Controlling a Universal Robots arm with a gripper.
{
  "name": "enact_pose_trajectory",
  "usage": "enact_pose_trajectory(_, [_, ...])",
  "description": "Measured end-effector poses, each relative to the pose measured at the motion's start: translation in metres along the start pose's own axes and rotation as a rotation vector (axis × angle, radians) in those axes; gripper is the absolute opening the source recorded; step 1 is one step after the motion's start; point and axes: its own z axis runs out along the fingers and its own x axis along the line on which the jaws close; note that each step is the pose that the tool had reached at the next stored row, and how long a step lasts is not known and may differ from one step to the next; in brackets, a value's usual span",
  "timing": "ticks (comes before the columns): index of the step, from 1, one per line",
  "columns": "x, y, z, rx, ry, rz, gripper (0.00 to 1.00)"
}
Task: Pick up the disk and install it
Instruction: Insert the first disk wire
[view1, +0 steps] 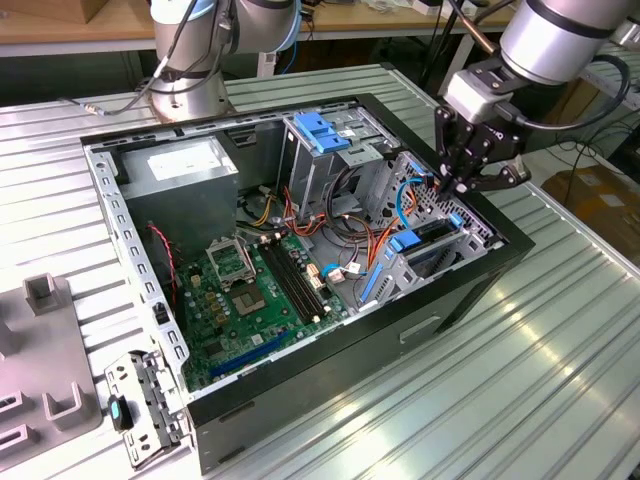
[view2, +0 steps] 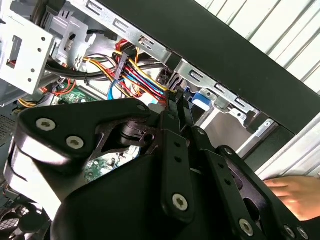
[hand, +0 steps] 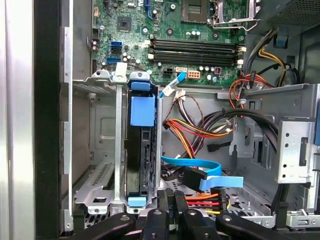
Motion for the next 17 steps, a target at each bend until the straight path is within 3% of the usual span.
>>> enact_pose_trajectory(4, [0.0049, 0.0002, 0.0, 0.0, -0.0002, 0.0, 0.17])
enact_pose_trajectory(10, [0.0052, 0.0007, 0.0021, 0.0009, -0.0015, 0.012, 0.17])
enact_pose_trajectory(17, [0.0061, 0.0076, 0.0049, 0.0013, -0.0007, 0.019, 0.17])
